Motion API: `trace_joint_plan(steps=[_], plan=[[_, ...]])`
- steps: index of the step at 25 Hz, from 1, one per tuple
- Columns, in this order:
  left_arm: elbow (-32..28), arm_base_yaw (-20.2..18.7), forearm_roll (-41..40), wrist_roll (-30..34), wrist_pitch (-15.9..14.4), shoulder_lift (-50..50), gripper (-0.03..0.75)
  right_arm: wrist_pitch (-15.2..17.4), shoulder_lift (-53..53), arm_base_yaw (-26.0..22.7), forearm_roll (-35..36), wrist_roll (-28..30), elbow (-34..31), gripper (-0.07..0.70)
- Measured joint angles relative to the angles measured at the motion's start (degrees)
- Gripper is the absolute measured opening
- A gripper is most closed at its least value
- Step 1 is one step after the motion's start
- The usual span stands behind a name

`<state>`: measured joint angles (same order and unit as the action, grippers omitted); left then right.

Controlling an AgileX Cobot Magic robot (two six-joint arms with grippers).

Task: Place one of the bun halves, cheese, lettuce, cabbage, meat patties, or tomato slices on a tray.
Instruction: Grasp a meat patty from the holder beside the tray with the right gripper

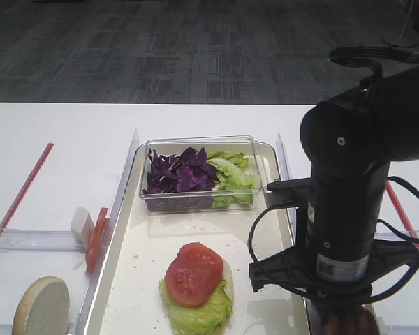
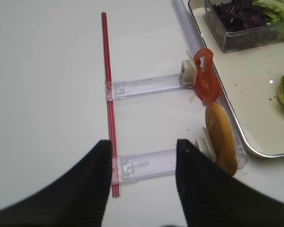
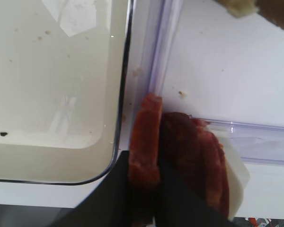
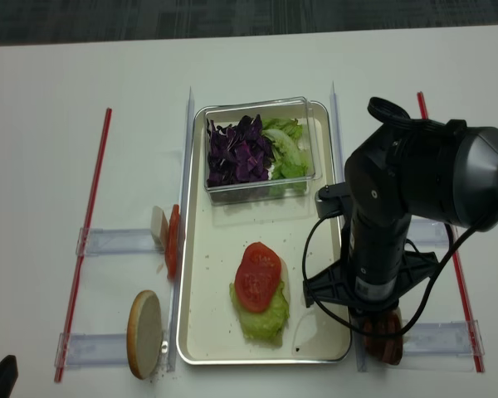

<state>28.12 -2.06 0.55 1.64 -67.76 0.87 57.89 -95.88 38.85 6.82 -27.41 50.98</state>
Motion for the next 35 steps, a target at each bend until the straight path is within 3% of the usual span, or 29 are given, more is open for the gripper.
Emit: trace_joint_plan(steps=[26,35], plan=[[0.0,0.0,0.0,0.0,0.0,0.0,0.293,0.67,0.0,0.0,0.0,1.16,0.13,0.122],[0.0,0.0,0.0,0.0,0.0,0.0,0.293,6.76,-0.12,0.0,0.1,1.65,5.24,0.119]])
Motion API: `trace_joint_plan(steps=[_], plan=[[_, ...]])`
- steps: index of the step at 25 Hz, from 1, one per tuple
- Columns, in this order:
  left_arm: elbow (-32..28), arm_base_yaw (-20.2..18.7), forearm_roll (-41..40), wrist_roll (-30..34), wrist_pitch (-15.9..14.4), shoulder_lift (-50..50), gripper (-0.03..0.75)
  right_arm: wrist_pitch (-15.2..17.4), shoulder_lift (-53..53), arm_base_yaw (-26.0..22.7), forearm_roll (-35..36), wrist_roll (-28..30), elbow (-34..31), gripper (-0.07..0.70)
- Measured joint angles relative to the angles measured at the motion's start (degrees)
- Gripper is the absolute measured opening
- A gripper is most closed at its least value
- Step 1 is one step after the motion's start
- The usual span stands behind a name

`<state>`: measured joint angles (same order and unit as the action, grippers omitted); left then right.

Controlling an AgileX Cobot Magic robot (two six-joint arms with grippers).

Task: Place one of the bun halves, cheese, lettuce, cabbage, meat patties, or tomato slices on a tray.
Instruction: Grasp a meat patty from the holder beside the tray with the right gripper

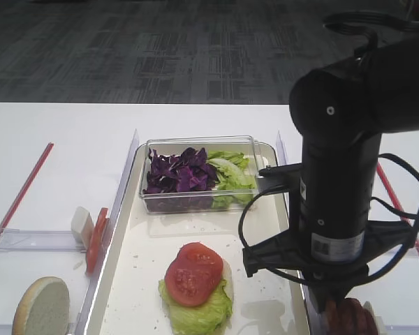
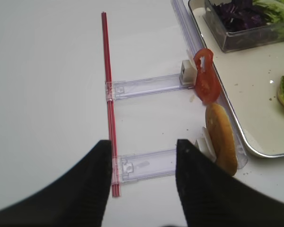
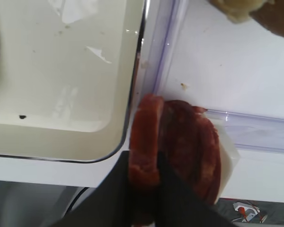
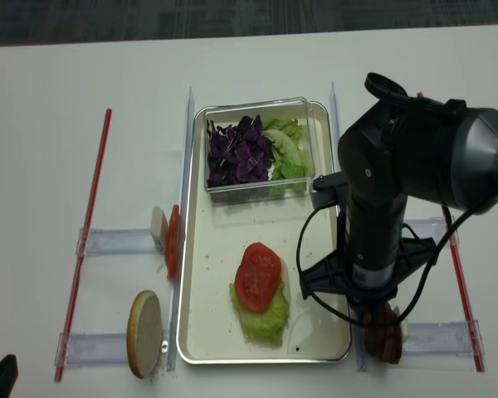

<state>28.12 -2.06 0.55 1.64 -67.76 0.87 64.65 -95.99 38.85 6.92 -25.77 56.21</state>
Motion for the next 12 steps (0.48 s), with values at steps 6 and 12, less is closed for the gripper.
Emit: trace_joint_plan(steps=[6,12], plan=[[0.0,0.0,0.0,0.0,0.0,0.0,0.293,3.53,0.0,0.0,0.23,0.49,3.07,0.118],[0.0,0.0,0.0,0.0,0.0,0.0,0.293,3.96,0.0,0.0,0.31,0.62,4.96,0.118]])
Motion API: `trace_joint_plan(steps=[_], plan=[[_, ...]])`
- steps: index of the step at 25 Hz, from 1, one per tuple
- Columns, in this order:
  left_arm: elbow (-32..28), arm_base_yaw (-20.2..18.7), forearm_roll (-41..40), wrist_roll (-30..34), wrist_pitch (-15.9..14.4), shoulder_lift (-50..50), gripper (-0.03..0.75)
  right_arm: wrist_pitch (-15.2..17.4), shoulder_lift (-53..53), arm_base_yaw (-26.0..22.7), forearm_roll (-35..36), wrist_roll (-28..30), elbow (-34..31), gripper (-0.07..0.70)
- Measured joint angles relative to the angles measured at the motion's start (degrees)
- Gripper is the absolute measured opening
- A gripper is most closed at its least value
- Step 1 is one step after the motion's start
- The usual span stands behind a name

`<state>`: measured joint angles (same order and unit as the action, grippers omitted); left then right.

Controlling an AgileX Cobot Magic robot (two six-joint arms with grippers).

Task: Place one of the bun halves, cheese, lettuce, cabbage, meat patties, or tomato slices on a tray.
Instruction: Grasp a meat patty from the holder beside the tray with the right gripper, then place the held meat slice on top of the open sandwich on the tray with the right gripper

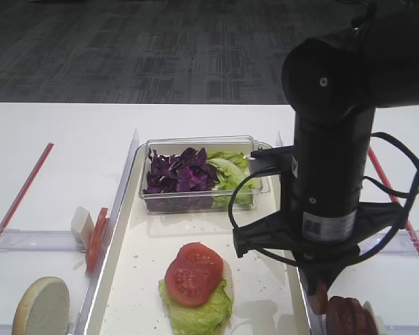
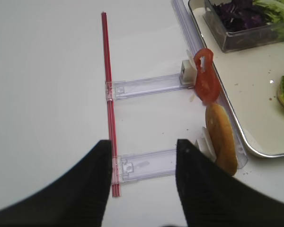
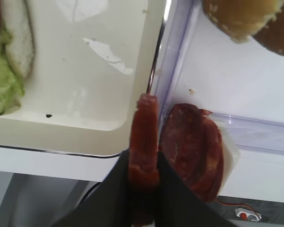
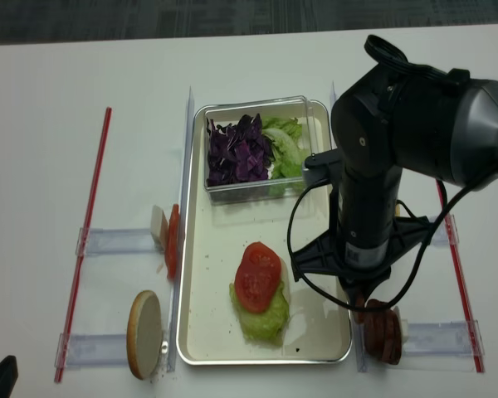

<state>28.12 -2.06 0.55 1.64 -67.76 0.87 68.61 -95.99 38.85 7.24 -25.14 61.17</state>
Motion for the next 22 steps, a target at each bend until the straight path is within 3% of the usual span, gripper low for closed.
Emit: trace_joint_plan(steps=[13,22], plan=[[0.0,0.0,0.0,0.0,0.0,0.0,0.293,0.27,0.0,0.0,0.13,0.42,1.11,0.117],[0.0,0.0,0.0,0.0,0.0,0.0,0.293,0.3,0.0,0.0,4.76,5.02,1.11,0.117]])
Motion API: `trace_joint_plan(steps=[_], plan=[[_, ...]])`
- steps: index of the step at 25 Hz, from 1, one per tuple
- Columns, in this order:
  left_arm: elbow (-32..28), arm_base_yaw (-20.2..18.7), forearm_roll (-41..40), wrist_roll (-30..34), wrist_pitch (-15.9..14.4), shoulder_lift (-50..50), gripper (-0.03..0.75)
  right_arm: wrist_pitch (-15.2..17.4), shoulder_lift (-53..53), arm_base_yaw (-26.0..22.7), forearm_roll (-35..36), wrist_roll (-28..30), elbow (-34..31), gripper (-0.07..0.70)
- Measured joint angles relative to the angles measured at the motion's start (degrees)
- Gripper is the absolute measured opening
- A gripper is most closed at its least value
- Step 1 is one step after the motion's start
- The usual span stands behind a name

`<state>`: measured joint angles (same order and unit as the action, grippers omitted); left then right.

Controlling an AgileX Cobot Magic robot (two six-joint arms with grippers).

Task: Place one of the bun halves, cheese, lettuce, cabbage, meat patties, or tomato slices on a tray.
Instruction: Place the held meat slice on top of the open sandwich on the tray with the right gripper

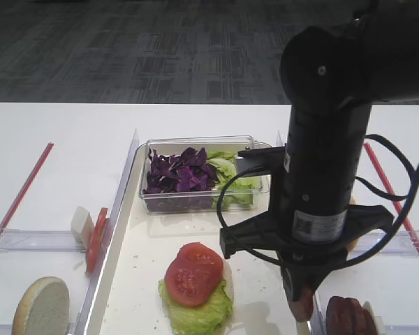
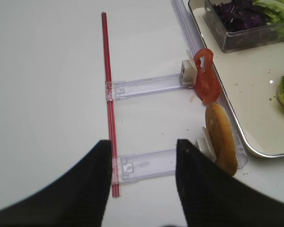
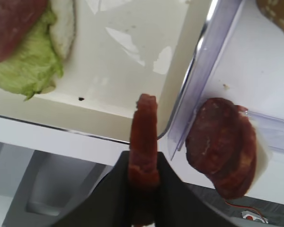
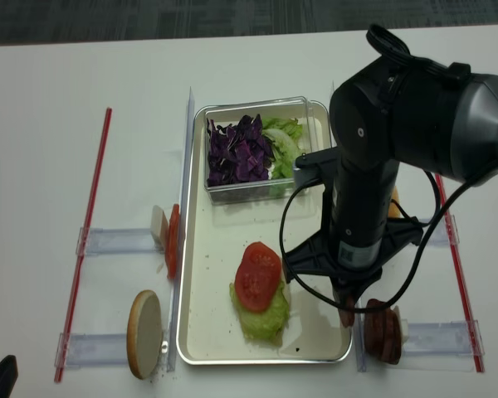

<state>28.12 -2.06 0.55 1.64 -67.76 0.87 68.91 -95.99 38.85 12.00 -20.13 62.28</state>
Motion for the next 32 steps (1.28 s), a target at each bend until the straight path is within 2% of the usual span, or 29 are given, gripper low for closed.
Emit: trace_joint_plan(steps=[3,11,18,24,32], plan=[[0.0,0.0,0.0,0.0,0.0,0.0,0.293,0.0,0.0,0.0,3.13,2.85,0.0,0.117],[0.0,0.0,0.0,0.0,0.0,0.0,0.293,-2.94,0.0,-0.23,10.26,10.42,0.0,0.116],[0.0,0.0,0.0,0.0,0.0,0.0,0.293,-5.22,0.0,-4.14,20.14,20.6,0.0,0.116],[0.0,0.0,0.0,0.0,0.0,0.0,0.293,-5.84,-0.1,-6.85,29.1,29.84,0.0,0.116],[0.0,0.0,0.0,0.0,0.0,0.0,0.293,-5.28,-1.62,-9.81,38.72,39.03,0.0,0.116]])
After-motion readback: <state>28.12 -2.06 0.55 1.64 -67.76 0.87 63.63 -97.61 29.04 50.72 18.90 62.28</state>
